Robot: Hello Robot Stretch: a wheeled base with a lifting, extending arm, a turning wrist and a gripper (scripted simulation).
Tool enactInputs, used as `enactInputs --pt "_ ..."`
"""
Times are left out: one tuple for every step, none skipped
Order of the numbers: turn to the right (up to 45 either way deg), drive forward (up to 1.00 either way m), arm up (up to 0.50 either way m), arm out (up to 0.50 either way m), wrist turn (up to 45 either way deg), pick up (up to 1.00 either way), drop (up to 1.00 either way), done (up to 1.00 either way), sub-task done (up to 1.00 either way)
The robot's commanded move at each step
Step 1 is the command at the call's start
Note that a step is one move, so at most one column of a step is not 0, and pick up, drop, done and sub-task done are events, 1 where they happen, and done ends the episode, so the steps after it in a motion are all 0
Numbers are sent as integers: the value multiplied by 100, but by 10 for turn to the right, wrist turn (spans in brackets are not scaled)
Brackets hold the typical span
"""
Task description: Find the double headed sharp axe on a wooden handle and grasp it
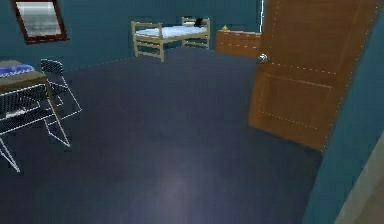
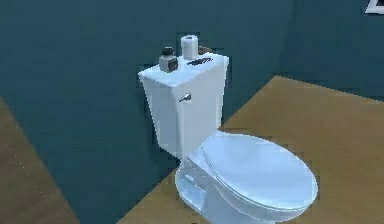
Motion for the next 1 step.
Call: enactInputs --pt "0 100 0 0 0 0 0 0 0"
